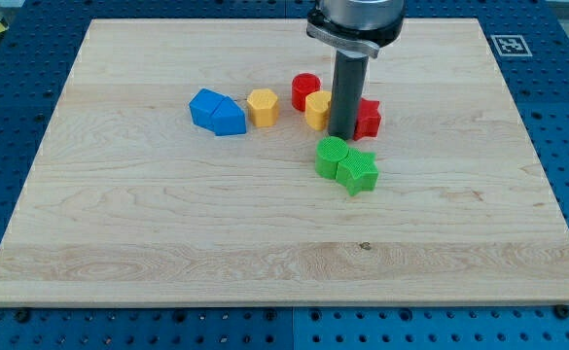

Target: Move the yellow heart top right to the yellow hexagon

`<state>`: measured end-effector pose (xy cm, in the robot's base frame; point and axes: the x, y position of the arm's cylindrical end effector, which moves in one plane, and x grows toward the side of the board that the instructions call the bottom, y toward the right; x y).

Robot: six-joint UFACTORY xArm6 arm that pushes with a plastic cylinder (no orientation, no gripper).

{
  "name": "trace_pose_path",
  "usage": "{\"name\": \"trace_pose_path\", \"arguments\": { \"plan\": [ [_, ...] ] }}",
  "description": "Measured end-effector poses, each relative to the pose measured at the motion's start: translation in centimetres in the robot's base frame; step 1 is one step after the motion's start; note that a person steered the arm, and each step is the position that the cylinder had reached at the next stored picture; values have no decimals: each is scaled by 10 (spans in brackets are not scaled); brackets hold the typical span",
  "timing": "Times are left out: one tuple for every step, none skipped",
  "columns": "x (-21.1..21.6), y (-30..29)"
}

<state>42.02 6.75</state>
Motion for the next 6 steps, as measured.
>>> {"name": "trace_pose_path", "arguments": {
  "plan": [
    [-1, 4],
    [-24, 35],
    [-23, -14],
    [-23, -15],
    [-22, -36],
    [-22, -46]
  ]
}}
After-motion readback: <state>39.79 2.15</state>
